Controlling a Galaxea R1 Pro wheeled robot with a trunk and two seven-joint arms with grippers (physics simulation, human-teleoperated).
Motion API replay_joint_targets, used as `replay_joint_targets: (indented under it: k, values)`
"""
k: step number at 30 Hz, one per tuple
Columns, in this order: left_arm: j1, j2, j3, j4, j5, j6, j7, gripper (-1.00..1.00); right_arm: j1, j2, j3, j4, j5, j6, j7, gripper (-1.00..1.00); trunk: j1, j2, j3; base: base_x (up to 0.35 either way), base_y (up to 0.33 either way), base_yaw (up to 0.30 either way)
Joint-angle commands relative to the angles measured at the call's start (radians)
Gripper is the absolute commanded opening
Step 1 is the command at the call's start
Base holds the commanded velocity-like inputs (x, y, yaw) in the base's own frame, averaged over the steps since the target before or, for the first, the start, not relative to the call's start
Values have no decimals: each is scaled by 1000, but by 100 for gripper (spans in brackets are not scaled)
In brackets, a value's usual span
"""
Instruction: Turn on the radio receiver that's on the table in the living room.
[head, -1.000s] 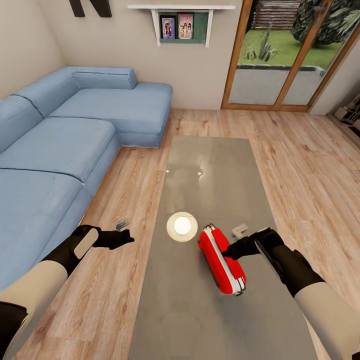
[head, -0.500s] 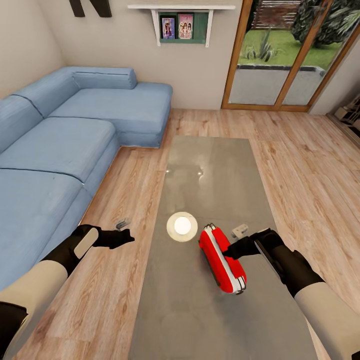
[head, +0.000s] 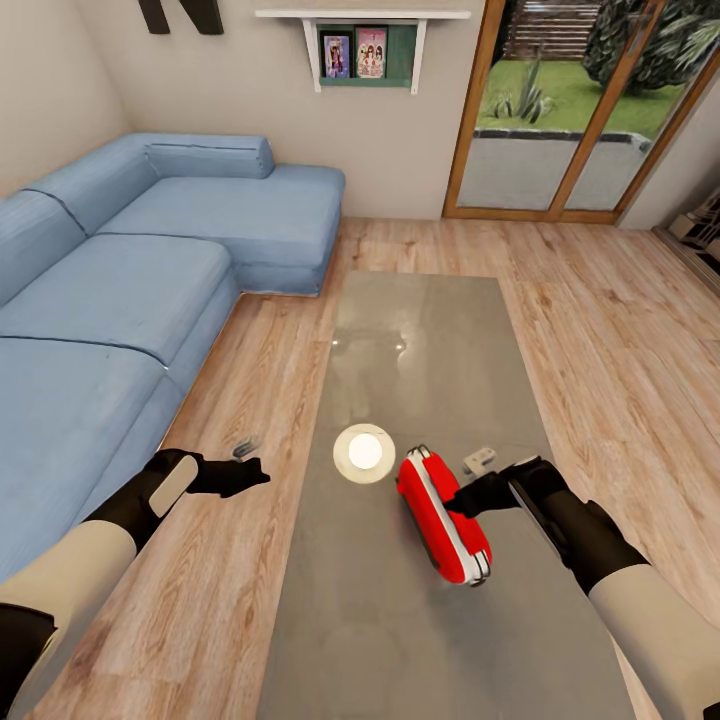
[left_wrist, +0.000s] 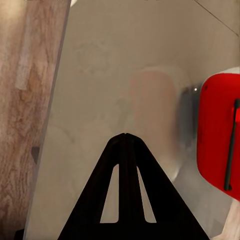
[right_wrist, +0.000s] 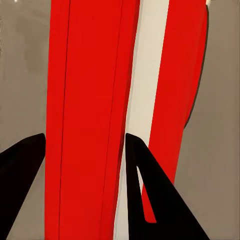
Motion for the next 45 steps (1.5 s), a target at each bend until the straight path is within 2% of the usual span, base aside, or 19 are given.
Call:
replay_joint_targets:
  k: [1, 6, 13, 39, 40, 45]
  values:
    - [0, 0, 0, 0, 0, 0, 0, -100, 0, 0, 0, 0, -4, -6, -1, -100, 0, 0, 0, 0, 0, 0]
    - [0, 0, 0, 0, 0, 1, 0, -100, 0, 1, 0, 7, -8, -64, -23, -100, 0, 0, 0, 0, 0, 0]
    - [0, 1, 0, 0, 1, 1, -1, -100, 0, 2, 0, 72, -42, -145, -55, -100, 0, 0, 0, 0, 0, 0]
    - [0, 0, 0, -2, 0, -1, -2, -100, 0, 7, 2, 125, -47, -156, -67, -100, 0, 0, 0, 0, 0, 0]
    - [0, 0, 0, -2, 0, 0, -2, -100, 0, 13, 2, 126, -47, -156, -67, 100, 0, 0, 0, 0, 0, 0]
    - [0, 0, 0, -2, 0, -1, -2, -100, 0, 21, 2, 127, -47, -156, -68, 100, 0, 0, 0, 0, 0, 0]
